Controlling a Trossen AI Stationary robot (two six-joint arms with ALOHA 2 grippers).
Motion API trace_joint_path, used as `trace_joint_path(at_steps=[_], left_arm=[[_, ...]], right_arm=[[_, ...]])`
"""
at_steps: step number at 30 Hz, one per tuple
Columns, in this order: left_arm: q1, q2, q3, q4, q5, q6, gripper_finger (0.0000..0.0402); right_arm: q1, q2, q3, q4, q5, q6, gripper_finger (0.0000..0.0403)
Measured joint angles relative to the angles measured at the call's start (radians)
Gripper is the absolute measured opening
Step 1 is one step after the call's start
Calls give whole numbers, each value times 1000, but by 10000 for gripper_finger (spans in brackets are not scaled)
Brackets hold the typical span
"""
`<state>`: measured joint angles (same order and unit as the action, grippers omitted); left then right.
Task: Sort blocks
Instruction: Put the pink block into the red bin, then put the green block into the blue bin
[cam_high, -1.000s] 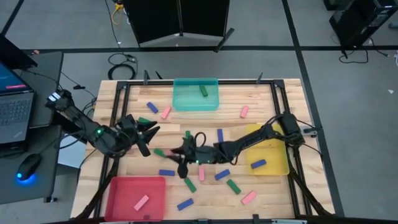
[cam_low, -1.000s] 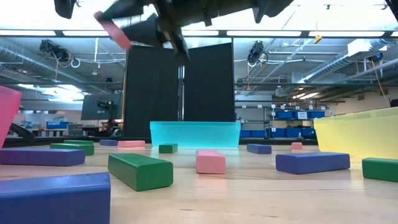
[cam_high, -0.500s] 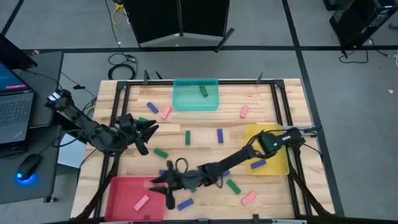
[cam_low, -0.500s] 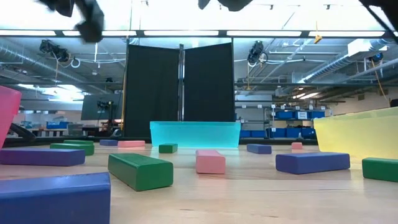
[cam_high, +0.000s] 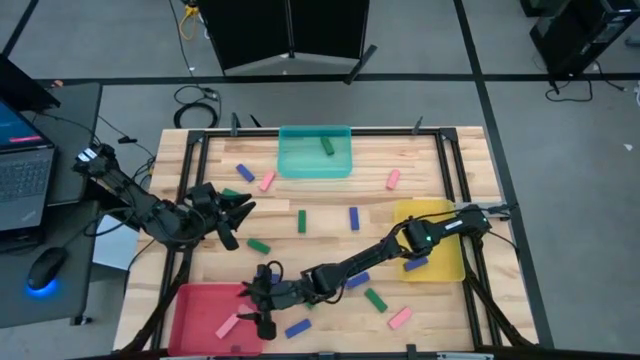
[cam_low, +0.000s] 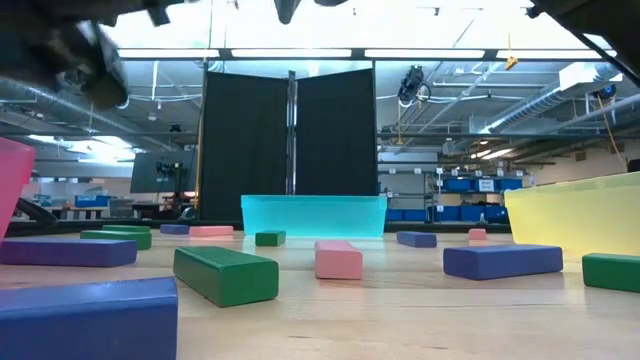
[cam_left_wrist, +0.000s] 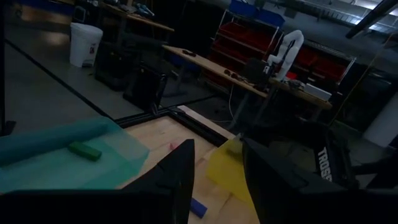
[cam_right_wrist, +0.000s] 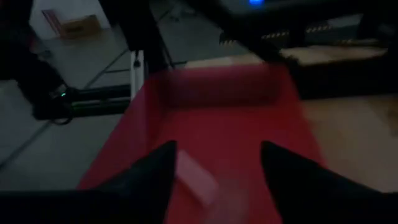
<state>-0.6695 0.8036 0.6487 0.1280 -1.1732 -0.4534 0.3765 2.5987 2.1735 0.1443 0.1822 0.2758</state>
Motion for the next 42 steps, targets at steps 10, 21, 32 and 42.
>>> trace_joint_path(at_steps=[10,21,32,42], left_arm=[[24,-6,0,-101,13,-76,139],[392,-1,0,-538,493,-396,125],[613,316,159,-688,768,-325,126],[629,767,396,-635,795,-310,188]], right_arm=[[8,-210,-363,249,174,-97,295],[-13,-762,-1162,535,490,-75,247],[-10,-1266,-1585,537,766,-64,254],[-10,-1477,-1658,538,803,-176,256]])
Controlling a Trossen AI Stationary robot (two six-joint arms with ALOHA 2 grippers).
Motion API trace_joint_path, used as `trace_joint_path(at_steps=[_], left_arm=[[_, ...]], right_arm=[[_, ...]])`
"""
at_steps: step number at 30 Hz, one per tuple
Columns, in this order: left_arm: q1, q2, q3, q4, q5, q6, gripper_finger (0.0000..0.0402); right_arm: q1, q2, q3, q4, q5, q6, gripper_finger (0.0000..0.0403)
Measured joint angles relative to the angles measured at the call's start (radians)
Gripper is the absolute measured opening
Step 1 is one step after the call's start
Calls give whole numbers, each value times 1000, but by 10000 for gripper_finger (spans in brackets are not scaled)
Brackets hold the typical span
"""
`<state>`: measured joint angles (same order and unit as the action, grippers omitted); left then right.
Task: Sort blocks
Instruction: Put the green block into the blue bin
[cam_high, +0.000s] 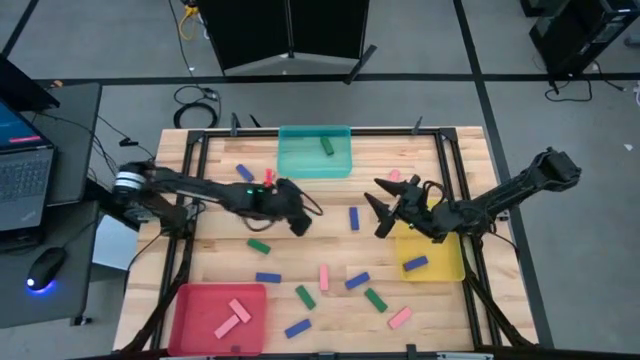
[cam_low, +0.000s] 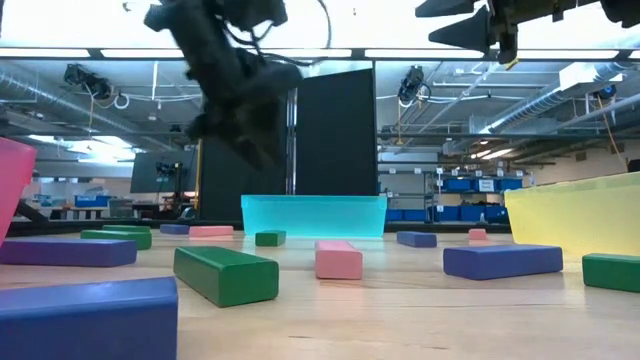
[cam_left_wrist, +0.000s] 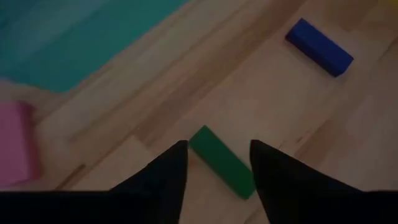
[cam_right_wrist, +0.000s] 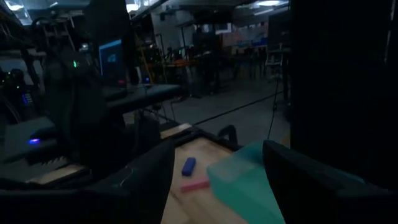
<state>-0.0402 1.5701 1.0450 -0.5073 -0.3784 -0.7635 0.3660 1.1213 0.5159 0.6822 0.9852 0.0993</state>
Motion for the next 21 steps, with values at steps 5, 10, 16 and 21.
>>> trace_joint_path(at_steps=[5,10,16,21], left_arm=[[0,139,111,-26,16,-34,251],[-1,201,139,-88,16,-171,313],[-7,246,135,-85,16,-255,356],[-10,312,135,-65,44,-261,355]], right_arm=[[-1,-16,1,6,0,-23,256],[4,-12,0,6,-6,-16,254],[6,-11,1,18,-8,-21,256],[6,-11,1,21,-10,-24,253]])
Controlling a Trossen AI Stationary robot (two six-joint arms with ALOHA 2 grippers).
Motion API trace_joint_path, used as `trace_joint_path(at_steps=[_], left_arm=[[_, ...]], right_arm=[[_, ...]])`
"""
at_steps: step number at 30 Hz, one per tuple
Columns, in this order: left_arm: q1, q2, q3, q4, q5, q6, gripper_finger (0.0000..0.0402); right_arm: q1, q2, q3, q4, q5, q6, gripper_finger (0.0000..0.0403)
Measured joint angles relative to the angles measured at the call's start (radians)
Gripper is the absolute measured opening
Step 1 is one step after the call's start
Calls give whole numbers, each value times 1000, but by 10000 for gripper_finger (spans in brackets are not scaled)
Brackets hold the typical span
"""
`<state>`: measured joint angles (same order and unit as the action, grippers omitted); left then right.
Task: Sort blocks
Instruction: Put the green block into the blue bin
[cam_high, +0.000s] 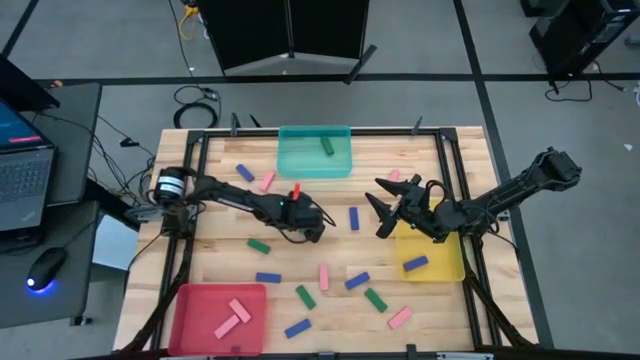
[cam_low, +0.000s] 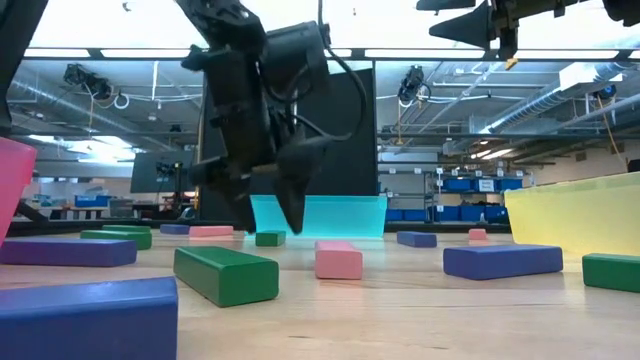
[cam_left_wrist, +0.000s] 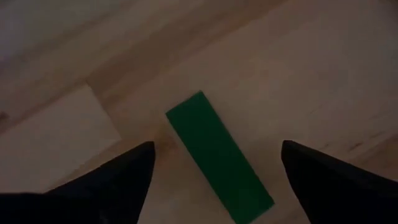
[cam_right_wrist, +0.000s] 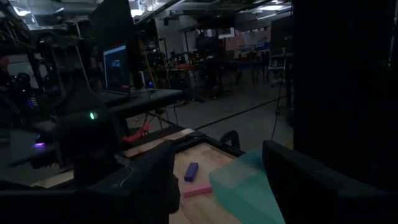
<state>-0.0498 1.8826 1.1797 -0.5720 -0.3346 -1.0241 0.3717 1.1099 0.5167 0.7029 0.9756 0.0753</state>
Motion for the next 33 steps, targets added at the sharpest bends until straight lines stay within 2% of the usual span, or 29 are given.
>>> trace_joint_path(at_steps=[5,9,12,18,24,28,31,33], left_arm=[[-1,50,3,11,8,-1,336],[-1,60,4,16,5,1,299],[-1,62,3,17,4,4,248],[0,64,2,32,11,27,101],[3,52,1,60,5,94,104],[4,16,30,70,-38,152,104],[16,-32,80,83,-111,209,104],[27,-44,114,76,-176,252,104]], right_arm=[[0,0,0,3,0,0,253],[0,0,0,7,0,0,253],[0,0,0,7,0,0,250],[0,0,0,18,5,-9,246],[0,0,0,38,14,-28,247],[0,0,1,38,41,-35,245],[-2,0,1,38,103,-50,244],[-8,0,1,38,193,-54,244]])
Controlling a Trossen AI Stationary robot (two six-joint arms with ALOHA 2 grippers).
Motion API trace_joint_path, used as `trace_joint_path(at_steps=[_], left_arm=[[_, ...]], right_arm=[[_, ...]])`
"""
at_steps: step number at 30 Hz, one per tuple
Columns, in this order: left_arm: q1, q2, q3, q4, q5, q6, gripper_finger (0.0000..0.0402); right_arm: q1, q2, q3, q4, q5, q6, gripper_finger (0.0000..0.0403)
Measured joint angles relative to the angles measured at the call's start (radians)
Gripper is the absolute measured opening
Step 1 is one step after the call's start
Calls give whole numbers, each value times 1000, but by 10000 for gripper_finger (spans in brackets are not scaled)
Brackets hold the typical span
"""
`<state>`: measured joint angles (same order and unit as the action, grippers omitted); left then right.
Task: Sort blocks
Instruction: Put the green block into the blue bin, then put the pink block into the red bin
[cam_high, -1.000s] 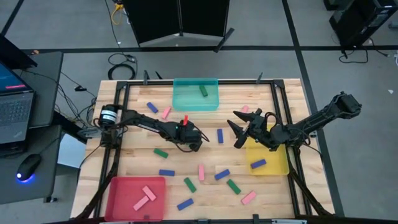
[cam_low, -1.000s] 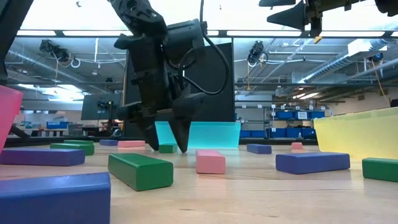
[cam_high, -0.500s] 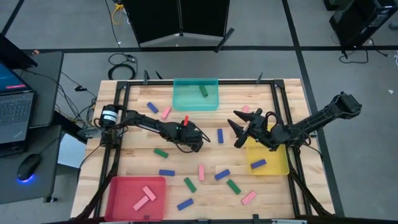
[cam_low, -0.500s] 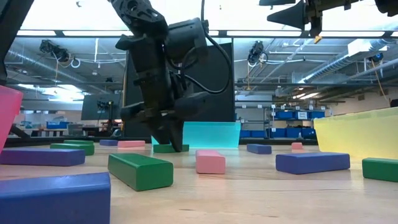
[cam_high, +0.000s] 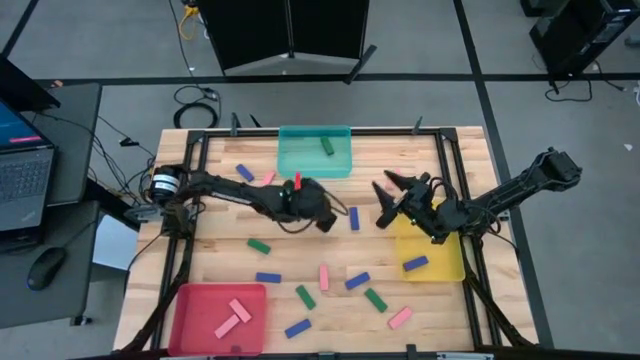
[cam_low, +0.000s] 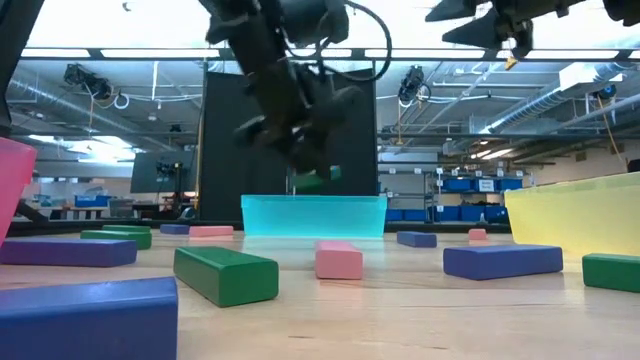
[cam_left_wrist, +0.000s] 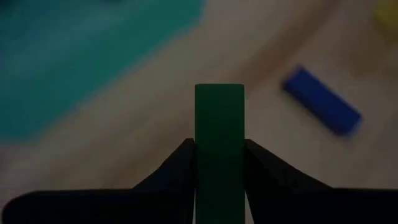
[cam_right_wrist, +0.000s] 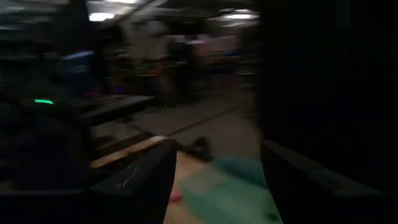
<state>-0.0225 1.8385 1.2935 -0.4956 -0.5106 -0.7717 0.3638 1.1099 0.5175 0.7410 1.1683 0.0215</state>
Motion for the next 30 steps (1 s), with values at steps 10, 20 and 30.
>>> trace_joint_path(at_steps=[10,20,30], left_arm=[[210,-5,119,-11,1,168,104],[426,17,124,18,221,252,110],[461,-18,124,72,315,330,319]], right_arm=[[-61,0,0,-1,173,-25,242],[-183,2,0,-224,-101,208,243],[-468,15,47,-647,-436,564,241]])
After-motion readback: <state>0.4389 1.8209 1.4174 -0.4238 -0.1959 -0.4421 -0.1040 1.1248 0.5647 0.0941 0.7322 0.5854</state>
